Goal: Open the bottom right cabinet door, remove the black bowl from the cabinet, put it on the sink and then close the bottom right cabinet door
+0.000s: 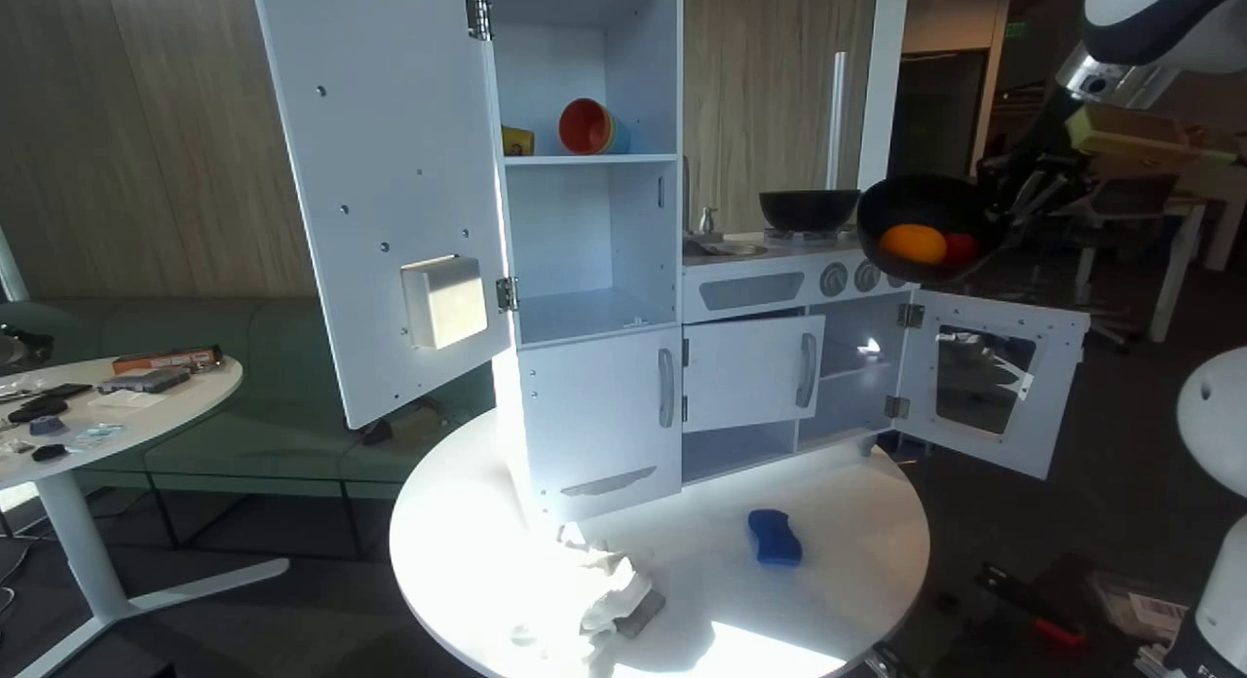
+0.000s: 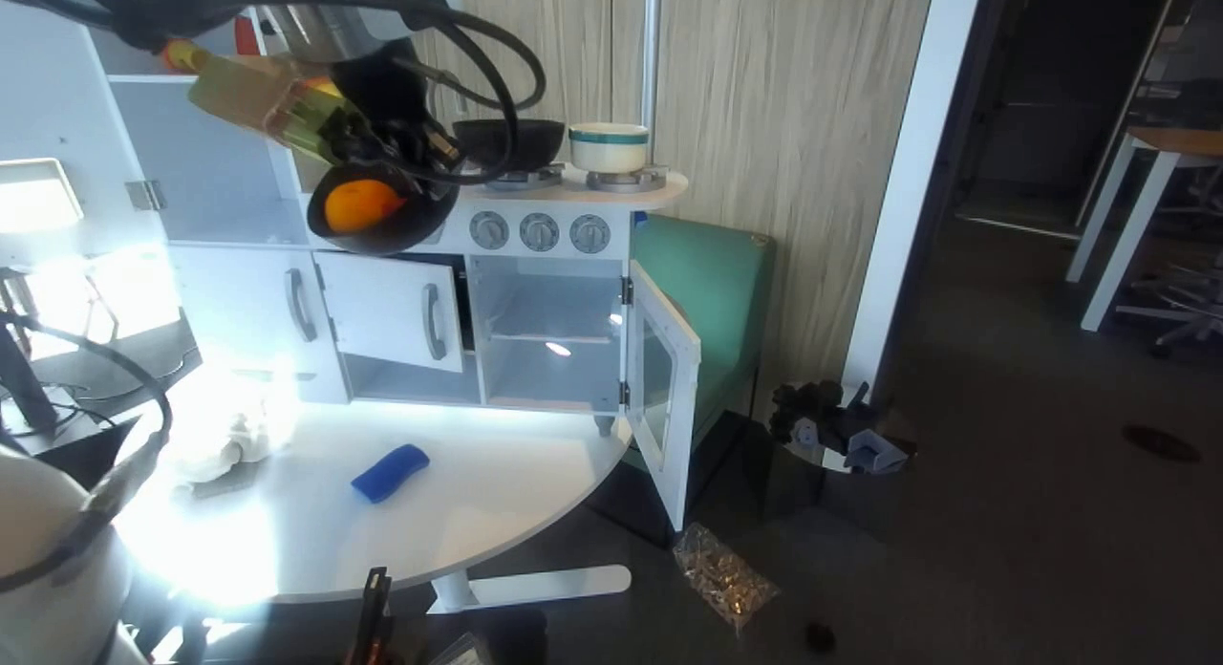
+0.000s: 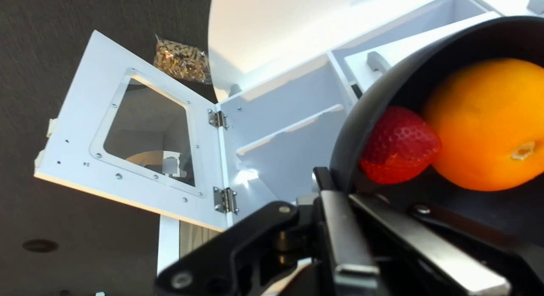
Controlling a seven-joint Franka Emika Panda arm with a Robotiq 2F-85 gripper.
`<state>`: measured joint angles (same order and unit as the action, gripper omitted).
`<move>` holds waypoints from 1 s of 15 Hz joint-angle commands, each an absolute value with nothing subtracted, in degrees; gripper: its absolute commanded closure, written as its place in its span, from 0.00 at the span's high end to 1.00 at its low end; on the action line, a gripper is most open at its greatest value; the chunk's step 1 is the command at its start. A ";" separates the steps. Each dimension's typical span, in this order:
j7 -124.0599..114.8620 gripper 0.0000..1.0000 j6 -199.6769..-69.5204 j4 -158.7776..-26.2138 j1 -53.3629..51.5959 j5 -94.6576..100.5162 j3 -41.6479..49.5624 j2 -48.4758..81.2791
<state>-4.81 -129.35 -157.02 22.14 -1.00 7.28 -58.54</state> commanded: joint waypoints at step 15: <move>-33.42 0.01 -146.02 -146.49 23.61 0.37 -20.43 -51.38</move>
<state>-29.21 -138.53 -149.35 19.82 -2.50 -15.18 -60.61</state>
